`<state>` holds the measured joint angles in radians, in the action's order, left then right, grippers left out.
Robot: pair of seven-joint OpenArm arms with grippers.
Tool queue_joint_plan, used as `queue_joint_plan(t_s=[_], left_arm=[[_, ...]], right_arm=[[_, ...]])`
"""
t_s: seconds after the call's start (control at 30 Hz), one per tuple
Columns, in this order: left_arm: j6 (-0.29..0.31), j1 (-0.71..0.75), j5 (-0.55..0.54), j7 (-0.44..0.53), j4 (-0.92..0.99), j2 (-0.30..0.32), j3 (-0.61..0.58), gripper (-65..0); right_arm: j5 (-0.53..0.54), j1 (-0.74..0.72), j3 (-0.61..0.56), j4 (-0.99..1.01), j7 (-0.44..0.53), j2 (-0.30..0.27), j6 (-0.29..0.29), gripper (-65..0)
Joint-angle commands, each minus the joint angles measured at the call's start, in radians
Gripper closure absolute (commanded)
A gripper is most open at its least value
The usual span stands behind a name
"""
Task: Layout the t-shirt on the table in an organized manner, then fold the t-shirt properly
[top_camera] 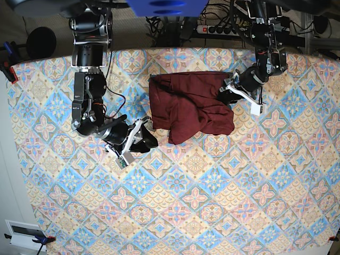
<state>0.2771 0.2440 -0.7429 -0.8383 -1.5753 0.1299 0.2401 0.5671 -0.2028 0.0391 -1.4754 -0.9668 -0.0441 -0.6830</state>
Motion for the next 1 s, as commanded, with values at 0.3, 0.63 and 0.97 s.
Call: queue_joint_plan(t_s=[0.3,0.63,0.97], left_arm=[[-0.005,0.007,0.007,-0.034,-0.007,-0.002,-0.003,-20.9],[-0.005,0.010,0.007,-0.034,-0.007,0.001,0.000,-20.9],[-0.005,0.007,0.007,-0.034,-0.007,0.000,0.000,-20.9]], right_arm=[[0.040,-0.065,-0.012,-0.011,-0.077,0.014,-0.015,-23.0],[0.040,-0.067,-0.014,0.074,-0.076,0.065,-0.015,-23.0],[0.038,-0.091,-0.046,0.130,-0.070,0.089,-0.015,-23.0]])
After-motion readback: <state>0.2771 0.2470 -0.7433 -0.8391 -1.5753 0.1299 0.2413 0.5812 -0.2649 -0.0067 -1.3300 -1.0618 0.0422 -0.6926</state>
